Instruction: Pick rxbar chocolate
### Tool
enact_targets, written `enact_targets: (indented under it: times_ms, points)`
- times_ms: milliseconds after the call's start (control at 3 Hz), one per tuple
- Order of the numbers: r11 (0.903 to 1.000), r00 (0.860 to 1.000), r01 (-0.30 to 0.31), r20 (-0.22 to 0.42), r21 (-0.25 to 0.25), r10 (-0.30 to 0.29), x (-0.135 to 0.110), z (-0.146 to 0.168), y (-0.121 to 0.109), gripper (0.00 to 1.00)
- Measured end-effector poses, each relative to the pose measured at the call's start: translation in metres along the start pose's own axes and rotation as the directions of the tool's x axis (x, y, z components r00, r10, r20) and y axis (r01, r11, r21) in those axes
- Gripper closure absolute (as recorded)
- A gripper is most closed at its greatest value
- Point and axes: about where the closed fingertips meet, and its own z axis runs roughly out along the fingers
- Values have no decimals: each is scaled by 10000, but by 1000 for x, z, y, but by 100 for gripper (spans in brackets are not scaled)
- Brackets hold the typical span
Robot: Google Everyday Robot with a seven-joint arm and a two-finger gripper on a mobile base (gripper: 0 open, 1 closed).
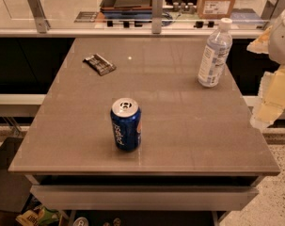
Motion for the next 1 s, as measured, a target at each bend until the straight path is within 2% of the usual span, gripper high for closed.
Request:
enact_targets:
  times_ms: [333,667,1000]
  points:
    - [10000,10000,0,0,0,0,0,0,0,0]
    - [9991,9991,-425,37,65,424,-13,9,-8,0]
    - [9924,9925,-1219,-75,167,1220,-33,31,-26,0]
